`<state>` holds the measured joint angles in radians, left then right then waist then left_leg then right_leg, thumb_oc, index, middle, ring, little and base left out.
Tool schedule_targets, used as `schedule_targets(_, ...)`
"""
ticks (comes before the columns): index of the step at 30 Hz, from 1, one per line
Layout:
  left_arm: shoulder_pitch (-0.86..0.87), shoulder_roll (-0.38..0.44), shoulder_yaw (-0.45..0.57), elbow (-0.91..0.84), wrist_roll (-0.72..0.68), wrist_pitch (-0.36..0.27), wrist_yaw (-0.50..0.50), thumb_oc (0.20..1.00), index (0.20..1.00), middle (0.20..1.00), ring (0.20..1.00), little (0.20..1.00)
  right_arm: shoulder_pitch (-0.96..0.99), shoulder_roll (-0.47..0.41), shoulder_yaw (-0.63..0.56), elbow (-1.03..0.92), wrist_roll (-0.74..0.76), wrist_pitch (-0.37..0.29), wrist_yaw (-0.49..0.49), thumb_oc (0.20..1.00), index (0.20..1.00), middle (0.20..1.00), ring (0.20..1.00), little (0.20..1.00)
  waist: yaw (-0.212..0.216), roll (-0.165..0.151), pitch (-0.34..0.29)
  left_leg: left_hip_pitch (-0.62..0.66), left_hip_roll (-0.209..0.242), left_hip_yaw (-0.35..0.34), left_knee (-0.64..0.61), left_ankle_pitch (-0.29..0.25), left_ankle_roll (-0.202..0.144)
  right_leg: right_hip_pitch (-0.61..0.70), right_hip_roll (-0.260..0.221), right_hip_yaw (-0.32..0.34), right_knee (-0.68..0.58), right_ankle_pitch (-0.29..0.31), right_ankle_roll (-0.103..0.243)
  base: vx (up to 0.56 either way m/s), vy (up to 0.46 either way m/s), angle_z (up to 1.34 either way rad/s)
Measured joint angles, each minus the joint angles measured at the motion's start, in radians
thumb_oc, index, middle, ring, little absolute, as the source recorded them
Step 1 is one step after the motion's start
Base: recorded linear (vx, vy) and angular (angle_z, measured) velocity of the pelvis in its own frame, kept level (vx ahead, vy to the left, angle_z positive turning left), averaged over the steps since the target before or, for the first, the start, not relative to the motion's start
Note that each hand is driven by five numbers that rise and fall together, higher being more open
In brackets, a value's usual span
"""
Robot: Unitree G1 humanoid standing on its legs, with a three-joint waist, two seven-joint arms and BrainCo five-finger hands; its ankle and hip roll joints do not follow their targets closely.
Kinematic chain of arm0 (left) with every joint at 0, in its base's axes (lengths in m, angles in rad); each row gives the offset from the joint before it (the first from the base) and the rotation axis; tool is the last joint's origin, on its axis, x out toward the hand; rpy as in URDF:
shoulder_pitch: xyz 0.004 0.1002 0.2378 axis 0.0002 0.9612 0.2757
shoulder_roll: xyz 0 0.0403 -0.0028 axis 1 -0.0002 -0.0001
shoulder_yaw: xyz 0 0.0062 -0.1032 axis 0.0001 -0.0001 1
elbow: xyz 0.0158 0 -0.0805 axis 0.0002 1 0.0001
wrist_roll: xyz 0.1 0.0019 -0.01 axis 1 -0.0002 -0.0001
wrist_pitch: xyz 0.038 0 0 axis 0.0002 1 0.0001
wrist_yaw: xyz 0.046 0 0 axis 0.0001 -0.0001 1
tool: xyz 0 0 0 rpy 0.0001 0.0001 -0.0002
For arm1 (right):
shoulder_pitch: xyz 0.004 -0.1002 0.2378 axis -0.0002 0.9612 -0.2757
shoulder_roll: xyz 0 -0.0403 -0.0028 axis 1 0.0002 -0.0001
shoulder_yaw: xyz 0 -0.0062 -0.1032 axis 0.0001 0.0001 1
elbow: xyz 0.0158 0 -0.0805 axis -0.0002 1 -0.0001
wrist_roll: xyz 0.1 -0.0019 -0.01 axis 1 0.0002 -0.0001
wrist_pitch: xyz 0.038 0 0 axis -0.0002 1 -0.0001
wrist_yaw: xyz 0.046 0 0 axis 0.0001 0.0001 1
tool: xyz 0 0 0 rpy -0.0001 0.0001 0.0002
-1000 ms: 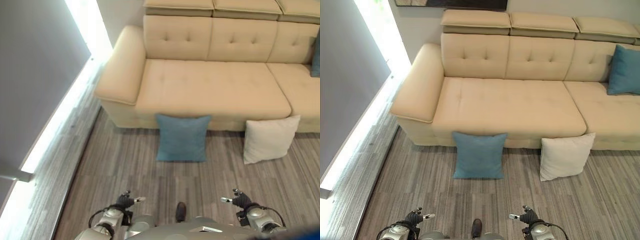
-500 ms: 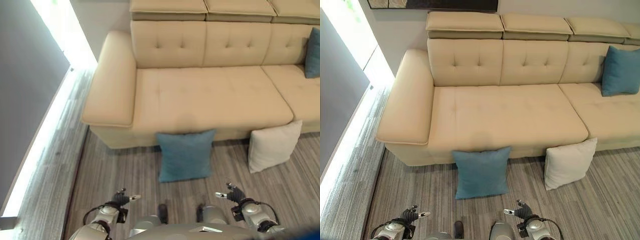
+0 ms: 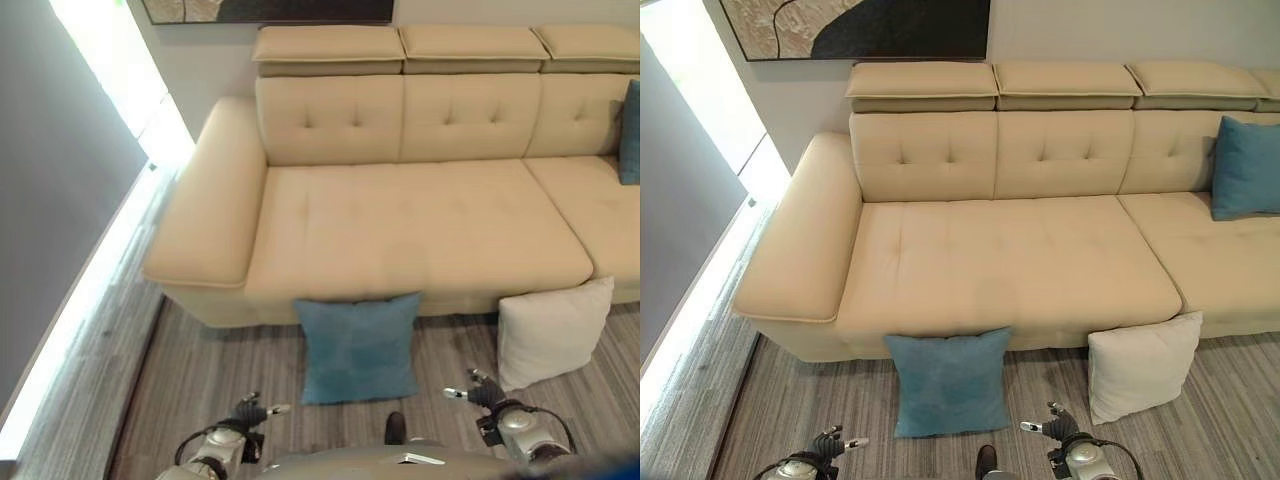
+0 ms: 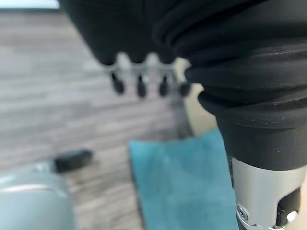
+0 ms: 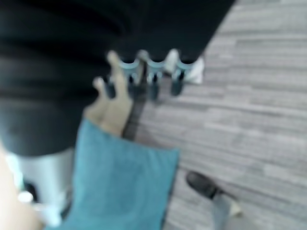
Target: Pick up all the scattered cushions and arrange them neatly on the sofa.
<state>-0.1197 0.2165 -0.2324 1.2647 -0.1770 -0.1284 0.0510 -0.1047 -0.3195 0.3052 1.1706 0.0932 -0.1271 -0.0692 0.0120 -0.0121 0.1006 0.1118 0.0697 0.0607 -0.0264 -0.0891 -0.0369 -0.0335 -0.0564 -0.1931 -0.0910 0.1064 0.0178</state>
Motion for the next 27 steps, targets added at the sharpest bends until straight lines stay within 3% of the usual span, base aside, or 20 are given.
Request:
schedule_targets(1, -0.019, 0.001, -0.001, -0.012, -0.002, -0.001, 0.004, 1.000, 1.000, 1.000, 1.000, 1.000, -0.010, 0.000, 0.000, -0.007, 0.001, -0.001, -0.012, 1.000, 1.000, 1.000, 1.000, 1.000, 0.000, -0.005, 0.012, -0.039, 0.000, -0.002, 0.016, 0.005, -0.007, -0.031, -0.005, -0.006, 0.002, 0.011, -0.001, -0.44, -0.065, 0.38)
schedule_targets(2, -0.104, 0.014, -0.041, -0.077, -0.042, -0.015, 0.045, 1.000, 1.000, 1.000, 1.000, 1.000, -0.070, -0.008, 0.001, -0.020, 0.004, -0.022, -0.041, 1.000, 1.000, 1.000, 1.000, 1.000, -0.002, -0.024, 0.064, -0.208, -0.023, -0.026, 0.131, 0.004, -0.008, -0.171, -0.038, -0.021, 0.097, 0.000, 0.010, -0.35, -0.047, 0.39)
schedule_targets(3, -0.137, 0.017, -0.051, -0.079, -0.052, -0.023, 0.052, 1.000, 1.000, 1.000, 1.000, 1.000, -0.091, -0.012, 0.002, -0.024, 0.006, -0.027, -0.048, 1.000, 1.000, 1.000, 1.000, 1.000, -0.004, -0.026, 0.084, -0.242, -0.029, -0.028, 0.152, 0.004, -0.008, -0.203, -0.046, -0.024, 0.117, -0.003, 0.014, -0.30, -0.028, 0.52)
schedule_targets(4, -0.253, 0.035, -0.081, -0.089, -0.081, -0.041, 0.071, 1.000, 1.000, 1.000, 1.000, 1.000, -0.187, -0.022, -0.004, -0.024, 0.025, -0.027, -0.063, 1.000, 1.000, 1.000, 1.000, 1.000, -0.005, -0.035, 0.178, -0.339, -0.045, -0.031, 0.185, 0.014, -0.003, -0.306, -0.066, -0.027, 0.168, 0.005, 0.004, -0.26, -0.010, 0.30)
schedule_targets(5, -0.321, 0.044, -0.085, -0.096, -0.107, -0.042, 0.088, 1.000, 1.000, 1.000, 1.000, 1.000, -0.236, -0.020, 0.001, -0.027, 0.041, -0.030, -0.072, 1.000, 1.000, 1.000, 1.000, 1.000, -0.016, -0.045, 0.230, -0.381, -0.055, -0.032, 0.197, 0.028, -0.003, -0.350, -0.077, -0.023, 0.184, 0.017, 0.004, -0.23, 0.013, 0.26)
schedule_targets(7, -0.467, 0.083, -0.117, -0.124, -0.155, -0.057, 0.123, 1.000, 1.000, 1.000, 1.000, 1.000, -0.389, -0.037, 0.004, -0.074, 0.066, -0.043, -0.112, 1.000, 1.000, 1.000, 1.000, 1.000, -0.042, -0.052, 0.321, -0.571, -0.050, -0.023, 0.283, 0.029, 0.016, -0.508, -0.090, -0.006, 0.200, 0.028, 0.032, -0.19, 0.049, 0.00)
schedule_targets(8, -0.564, 0.108, -0.123, -0.150, -0.179, -0.072, 0.146, 1.000, 1.000, 1.000, 1.000, 1.000, -0.493, -0.056, -0.002, -0.086, 0.092, -0.043, -0.141, 1.000, 1.000, 1.000, 1.000, 1.000, -0.059, -0.050, 0.358, -0.702, -0.044, -0.017, 0.328, 0.037, 0.021, -0.656, -0.100, -0.003, 0.343, 0.001, 0.028, -0.15, 0.083, 0.02)
schedule_targets(9, -0.617, 0.113, -0.126, -0.142, -0.206, -0.080, 0.166, 1.000, 1.000, 1.000, 1.000, 1.000, -0.545, -0.059, -0.001, -0.092, 0.107, -0.044, -0.164, 1.000, 1.000, 1.000, 1.000, 1.000, -0.070, -0.060, 0.363, -0.770, -0.056, -0.010, 0.362, 0.031, 0.008, -0.722, -0.097, 0.018, 0.349, -0.008, 0.007, -0.09, 0.064, -0.01)
schedule_targets(12, -0.718, 0.127, -0.130, -0.143, -0.246, -0.085, 0.213, 1.000, 1.000, 1.000, 1.000, 1.000, -0.667, -0.095, 0.020, -0.174, 0.118, -0.066, -0.236, 1.000, 1.000, 1.000, 1.000, 1.000, -0.075, -0.058, 0.374, -0.896, -0.039, 0.013, 0.381, 0.044, 0.013, -0.836, -0.086, 0.041, 0.308, 0.036, 0.024, -0.06, 0.045, -0.32)
schedule_targets(14, -0.812, 0.104, -0.160, -0.145, -0.248, -0.103, 0.263, 1.000, 1.000, 1.000, 1.000, 1.000, -0.732, -0.165, 0.042, -0.205, 0.112, -0.087, -0.331, 1.000, 1.000, 1.000, 1.000, 1.000, -0.080, -0.029, 0.393, -0.942, -0.041, 0.014, 0.399, 0.034, 0.008, -0.874, -0.088, 0.046, 0.308, 0.057, -0.008, -0.01, 0.076, -0.05)
schedule_targets(15, -0.894, 0.120, -0.190, -0.161, -0.247, -0.109, 0.294, 1.000, 1.000, 1.000, 1.000, 1.000, -0.785, -0.230, 0.061, -0.205, 0.077, -0.088, -0.377, 1.000, 1.000, 1.000, 1.000, 1.000, -0.075, -0.023, 0.380, -1.038, -0.045, 0.017, 0.422, 0.034, 0.008, -0.963, -0.091, 0.048, 0.316, 0.072, -0.025, 0.03, 0.058, 0.07)
schedule_targets(21, -1.100, 0.185, -0.196, -0.113, -0.244, -0.095, 0.365, 1.000, 1.000, 1.000, 1.000, 1.000, -1.018, -0.261, 0.109, -0.172, 0.078, -0.088, -0.430, 1.000, 1.000, 1.000, 1.000, 1.000, -0.074, -0.021, 0.382, -1.185, -0.054, 0.049, 0.450, 0.031, 0.014, -1.118, -0.095, 0.088, 0.315, 0.099, -0.042, 0.02, 0.032, -0.08)
schedule_targets(27, -1.178, 0.218, -0.191, -0.113, -0.285, -0.096, 0.392, 1.000, 1.000, 1.000, 1.000, 1.000, -1.089, -0.303, 0.132, -0.154, 0.080, -0.088, -0.446, 1.000, 1.000, 1.000, 1.000, 1.000, -0.062, -0.020, 0.376, -1.254, -0.053, 0.052, 0.451, 0.030, 0.015, -1.188, -0.091, 0.095, 0.316, 0.101, -0.040, 0.00, 0.002, -0.01)
